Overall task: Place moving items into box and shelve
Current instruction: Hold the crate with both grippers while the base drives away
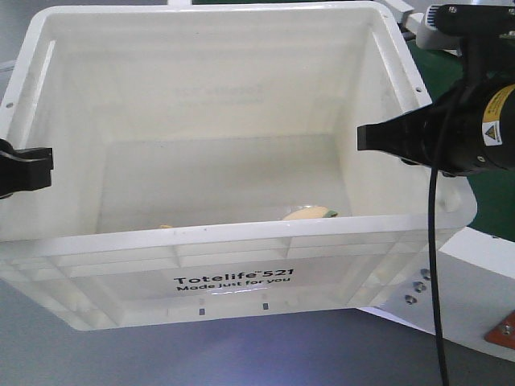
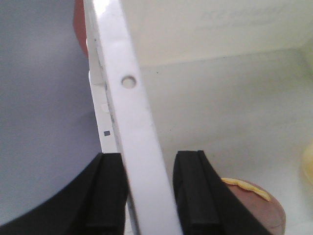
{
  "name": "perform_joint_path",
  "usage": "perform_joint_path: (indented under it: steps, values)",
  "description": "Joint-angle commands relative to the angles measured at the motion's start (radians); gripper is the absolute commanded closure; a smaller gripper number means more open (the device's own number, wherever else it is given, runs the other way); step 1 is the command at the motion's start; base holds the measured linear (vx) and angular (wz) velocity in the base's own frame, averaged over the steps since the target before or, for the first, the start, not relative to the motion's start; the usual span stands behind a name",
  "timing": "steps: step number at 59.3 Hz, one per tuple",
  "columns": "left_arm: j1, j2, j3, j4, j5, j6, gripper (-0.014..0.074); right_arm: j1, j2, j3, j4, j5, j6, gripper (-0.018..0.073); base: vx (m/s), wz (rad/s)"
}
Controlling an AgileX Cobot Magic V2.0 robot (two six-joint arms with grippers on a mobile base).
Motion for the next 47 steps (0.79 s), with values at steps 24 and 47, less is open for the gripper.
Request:
perform_joint_path:
  steps: [24, 47]
  values:
    - [-0.014, -0.024, -0.05, -0.007, -0.191, 0.022, 0.0582, -0.001, -0.026, -0.038, -0.073, -0.124, -0.01, 0.0461, -0.07, 0.56]
    - [-0.014, -0.024, -0.05, -0.007, -0.191, 0.022, 0.0582, -0.001, -0.026, -0.038, -0.073, -0.124, -0.01, 0.0461, -0.1, 0.59]
